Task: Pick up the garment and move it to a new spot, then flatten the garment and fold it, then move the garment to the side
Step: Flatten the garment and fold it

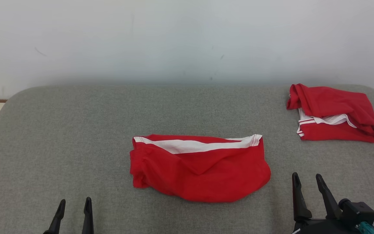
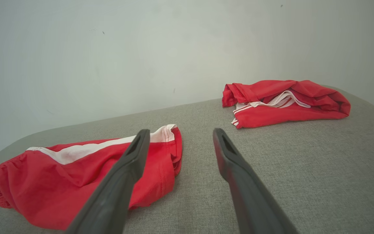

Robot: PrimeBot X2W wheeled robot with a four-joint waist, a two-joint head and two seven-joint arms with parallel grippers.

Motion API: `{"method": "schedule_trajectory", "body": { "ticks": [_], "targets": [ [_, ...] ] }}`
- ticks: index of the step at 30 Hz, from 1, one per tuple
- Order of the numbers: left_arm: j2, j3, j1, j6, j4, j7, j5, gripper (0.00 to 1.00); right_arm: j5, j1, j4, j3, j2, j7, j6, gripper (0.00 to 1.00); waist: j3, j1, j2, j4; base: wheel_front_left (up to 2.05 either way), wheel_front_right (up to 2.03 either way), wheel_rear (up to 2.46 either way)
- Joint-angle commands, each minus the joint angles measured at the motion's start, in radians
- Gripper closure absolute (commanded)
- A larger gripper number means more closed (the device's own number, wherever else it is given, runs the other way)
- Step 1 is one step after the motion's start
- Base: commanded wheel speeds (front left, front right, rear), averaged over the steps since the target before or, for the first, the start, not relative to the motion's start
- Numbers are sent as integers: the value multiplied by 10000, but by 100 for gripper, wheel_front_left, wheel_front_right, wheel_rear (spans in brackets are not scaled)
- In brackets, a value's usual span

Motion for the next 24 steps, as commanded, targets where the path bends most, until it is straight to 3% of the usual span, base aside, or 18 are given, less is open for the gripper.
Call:
{"method": "schedule_trajectory", "body": {
  "ticks": [1, 12, 24],
  "targets": [
    [2, 34, -34, -48, 44, -42, 91, 0, -16, 112, 51, -24, -9, -38, -5, 0, 4, 0, 0, 22, 0, 0, 0],
    [-20, -174, -154, 1, 38, -42, -36, 0, 373, -1628, 1797, 418, -146, 443, -5, 0, 157, 0, 0, 209, 0, 0, 0],
    [-34, -598, -578, -39, 156, -42, -162, 0, -63, -4842, 6234, 555, -476, 781, -5, 0, 628, 0, 0, 876, 0, 0, 0]
  ]
}}
